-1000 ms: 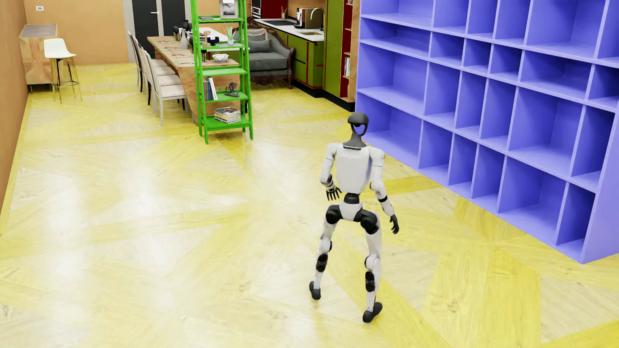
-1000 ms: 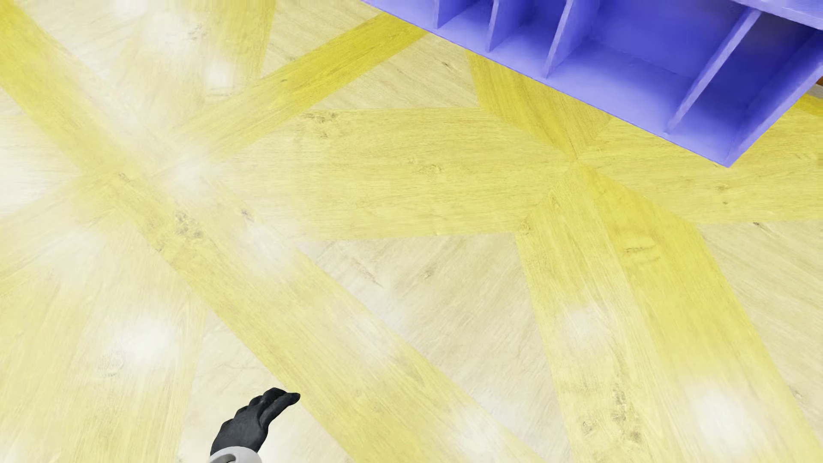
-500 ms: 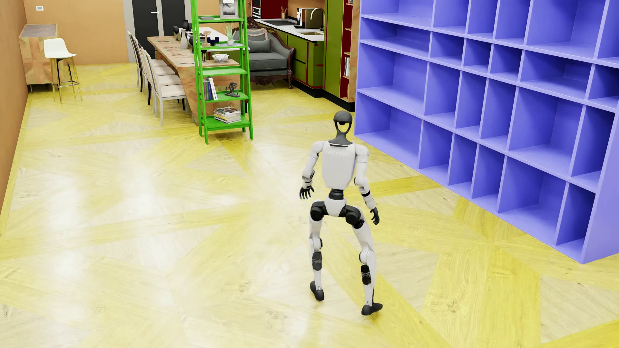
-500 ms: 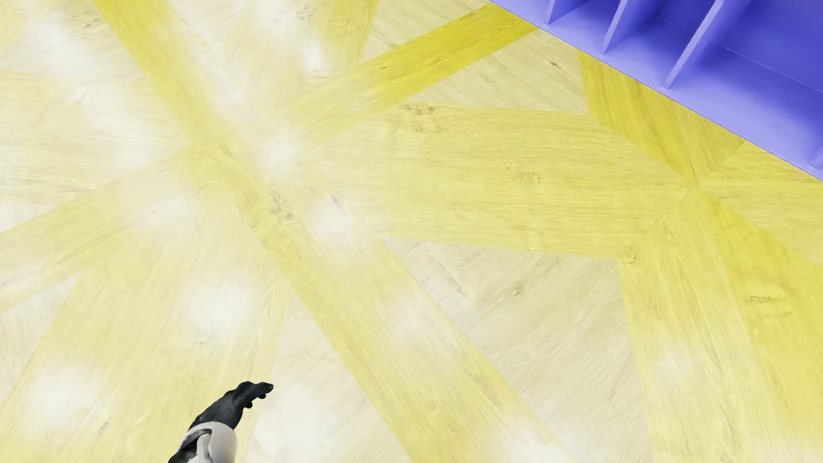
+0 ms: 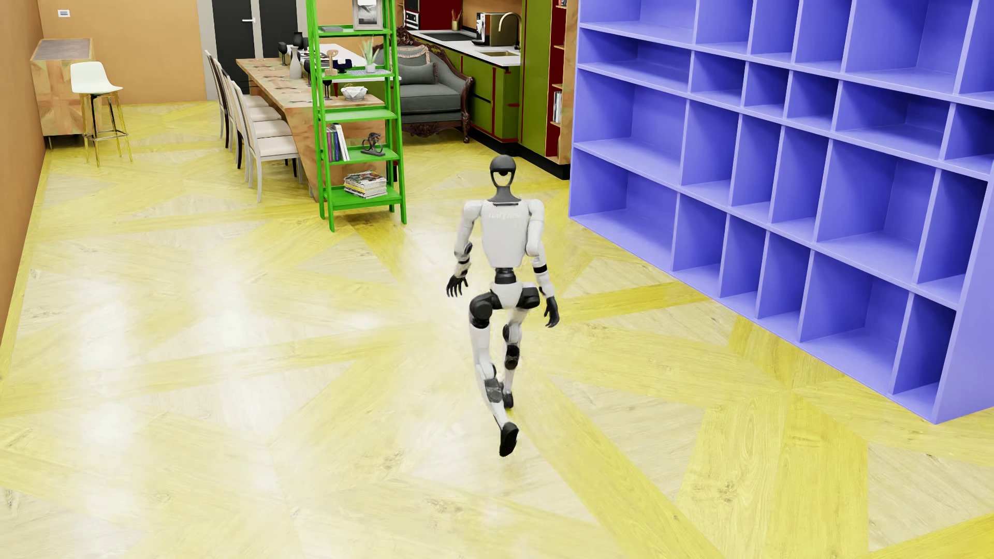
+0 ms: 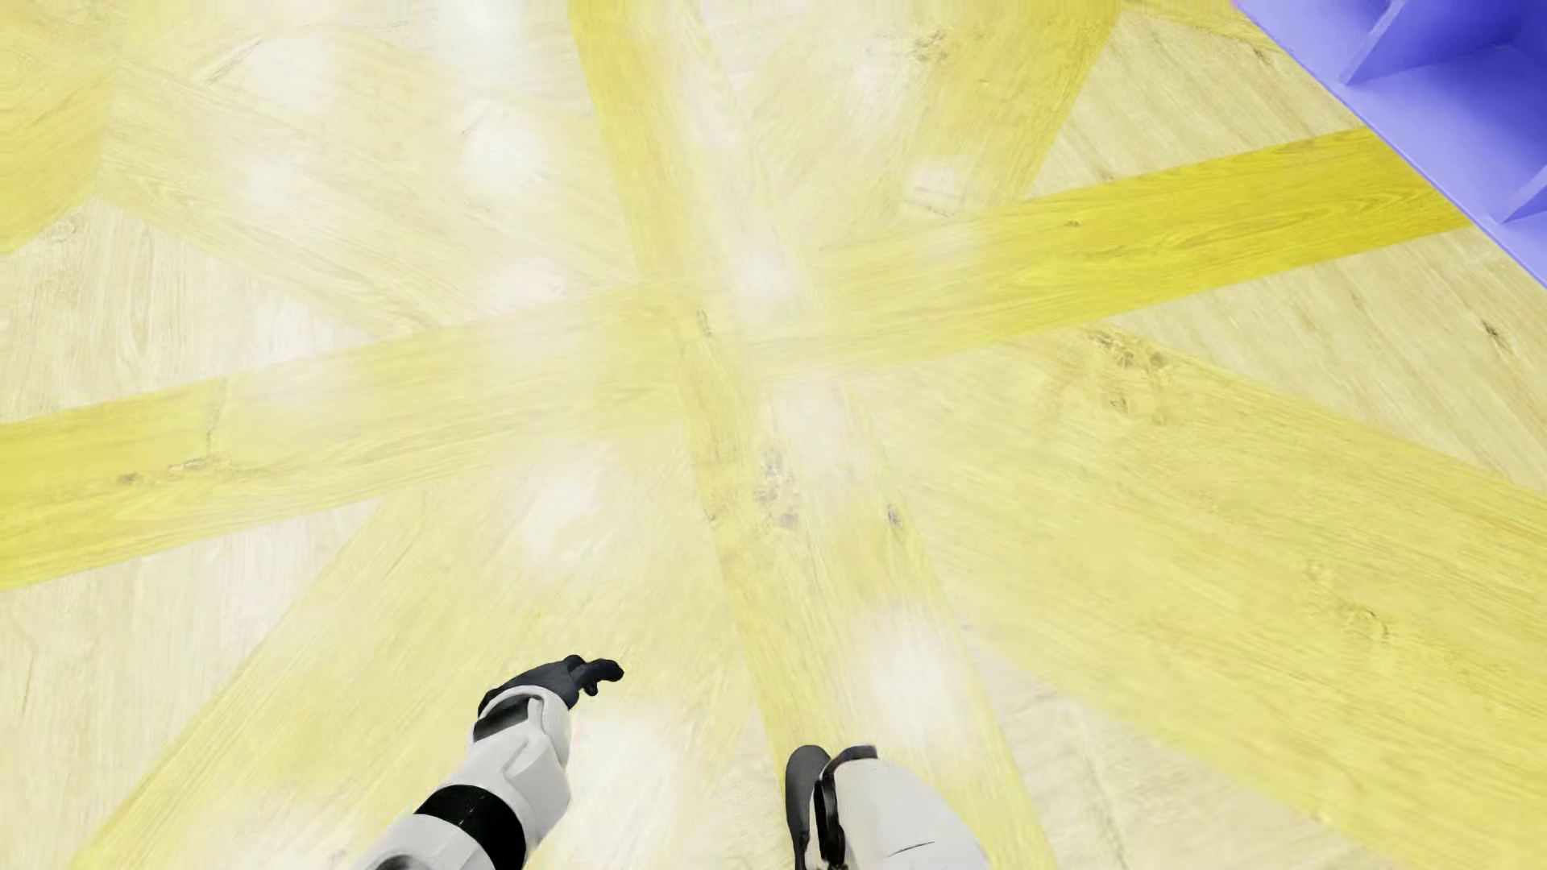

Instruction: Go to the dark green shelves

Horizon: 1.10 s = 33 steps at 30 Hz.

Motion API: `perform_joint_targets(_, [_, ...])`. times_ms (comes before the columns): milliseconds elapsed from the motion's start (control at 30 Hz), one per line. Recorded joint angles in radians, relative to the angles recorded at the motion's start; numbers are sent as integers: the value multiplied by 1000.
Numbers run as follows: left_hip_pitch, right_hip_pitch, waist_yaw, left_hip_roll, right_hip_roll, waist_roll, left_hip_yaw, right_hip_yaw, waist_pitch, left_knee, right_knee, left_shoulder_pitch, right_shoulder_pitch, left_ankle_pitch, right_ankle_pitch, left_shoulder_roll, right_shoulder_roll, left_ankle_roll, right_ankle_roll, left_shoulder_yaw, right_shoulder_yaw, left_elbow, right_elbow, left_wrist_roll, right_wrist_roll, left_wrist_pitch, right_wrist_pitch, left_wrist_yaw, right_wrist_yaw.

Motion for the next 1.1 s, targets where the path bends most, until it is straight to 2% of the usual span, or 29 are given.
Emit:
perform_joint_targets(33, [-123,65,4,45,6,2,18,2,6,198,4,71,-33,35,-60,4,-17,-20,2,-20,8,42,12,-22,-21,-3,2,-16,15])
perform_joint_targets(67, [-256,146,17,90,14,4,30,4,9,335,-26,142,-67,-31,-106,8,-33,33,17,-42,13,73,3,-40,-35,-11,-14,-45,15])
perform_joint_targets(133, [-497,328,57,158,29,2,73,19,3,364,-138,301,-128,-126,-168,22,-40,121,60,-47,-1,83,-62,-86,-12,-13,-62,-97,-62])
perform_joint_targets(200, [-656,503,103,165,45,-7,107,49,-15,124,-234,489,-169,-154,-225,55,-52,138,85,20,2,38,-120,-151,62,-15,-146,-118,-141])
perform_joint_targets(233, [-700,582,125,163,56,-11,108,65,-26,-64,-262,594,-193,-145,-259,77,-73,115,89,77,27,-3,-135,-179,87,-24,-195,-122,-148])
perform_joint_targets(300, [-708,742,167,173,63,-12,93,107,-50,-520,-316,811,-262,-98,-325,83,-134,99,108,249,102,-119,-168,-198,93,-37,-247,-88,-127])
perform_joint_targets(333, [-687,815,186,196,49,-11,101,126,-61,-685,-330,912,-299,-98,-343,55,-165,131,127,360,129,-183,-183,-195,90,-38,-252,-43,-117])
perform_joint_targets(367, [-669,873,204,217,20,-12,129,147,-70,-721,-309,984,-332,-73,-329,3,-187,178,140,466,138,-236,-197,-185,87,-33,-243,9,-114])
perform_joint_targets(400, [-664,901,220,218,-25,-19,150,166,-74,-625,-234,1012,-352,15,-263,-56,-199,207,155,544,123,-267,-212,-169,90,-21,-224,57,-122])
perform_joint_targets(433, [-661,890,234,201,-77,-31,160,181,-73,-486,-91,992,-351,31,-128,-103,-194,222,165,585,86,-271,-229,-150,101,-4,-204,96,-148])
perform_joint_targets(500, [-598,737,242,145,-187,-59,192,178,-61,-298,327,848,-316,-152,273,-138,-149,220,188,558,21,-223,-235,-113,145,22,-174,107,-208])
perform_joint_targets(533, [-535,620,231,111,-245,-73,207,162,-55,-282,502,753,-310,-225,316,-135,-145,216,162,499,34,-194,-209,-86,143,14,-162,76,-191])
perform_joint_targets(567, [-460,501,211,72,-256,-87,213,163,-50,-303,609,650,-309,-272,226,-125,-155,212,119,422,69,-168,-169,-49,112,-8,-150,43,-137])
perform_joint_targets(600, [-377,396,192,32,-254,-96,202,139,-49,-352,634,541,-306,-302,152,-108,-159,207,102,341,98,-147,-123,-5,70,-34,-135,21,-83])
perform_joint_targets(667, [-207,234,158,-35,-222,-102,157,64,-54,-475,478,315,-295,-347,36,-98,-126,195,136,189,82,-130,-36,74,25,-70,-84,-7,-53])
perform_joint_targets(733, [-77,124,121,-69,-159,-94,100,67,-64,-532,122,121,-283,-421,36,-98,-89,183,190,91,16,-203,7,109,38,-119,-55,-20,-84])
perform_joint_targets(800, [40,108,84,-66,-100,-84,19,142,-75,-567,-376,-15,-252,-501,102,-93,-55,165,204,48,-34,-338,12,95,62,-177,-59,29,-93])
perform_joint_targets(833, [106,110,71,-59,-108,-82,-8,117,-77,-576,-516,-46,-231,-529,104,-87,-45,151,203,41,-48,-407,17,72,64,-203,-55,71,-83])
perform_joint_targets(867, [165,114,64,-47,-129,-84,-19,33,-77,-553,-515,-48,-214,-524,97,-74,-41,135,173,41,-51,-470,29,49,54,-220,-45,108,-65])
perform_joint_targets(900, [198,109,59,-25,-142,-84,-21,-34,-74,-482,-390,-24,-204,-460,137,-50,-40,122,93,44,-42,-526,48,37,33,-224,-33,130,-46])
perform_joint_targets(933, [194,92,54,12,-133,-79,-20,-34,-68,-351,-233,27,-204,-326,160,-19,-40,118,21,54,-23,-573,74,35,5,-213,-23,139,-29])
perform_joint_targets(967, [140,101,53,51,-115,-71,-22,-34,-59,-153,-100,100,-211,-124,105,6,-44,87,-11,75,1,-603,100,30,-25,-190,-18,143,-11])
perform_joint_targets(1000, [40,138,59,100,-90,-62,-11,-38,-50,78,-27,183,-226,45,12,17,-53,51,-8,104,28,-605,118,11,-55,-156,-22,145,9])
perform_joint_targets(1033, [-87,198,73,149,-58,-50,-4,-42,-42,270,-9,254,-245,78,-60,17,-63,75,3,129,53,-568,120,-16,-76,-112,-39,137,24])
perform_joint_targets(1067, [-223,270,95,168,-24,-38,-3,-37,-38,387,-28,307,-269,-2,-113,12,-75,153,12,140,68,-492,108,-36,-85,-59,-63,115,22])
perform_joint_targets(1100, [-348,348,118,181,6,-31,19,-19,-39,414,-64,353,-294,-69,-153,8,-87,197,23,133,77,-391,90,-37,-85,-4,-88,79,6])
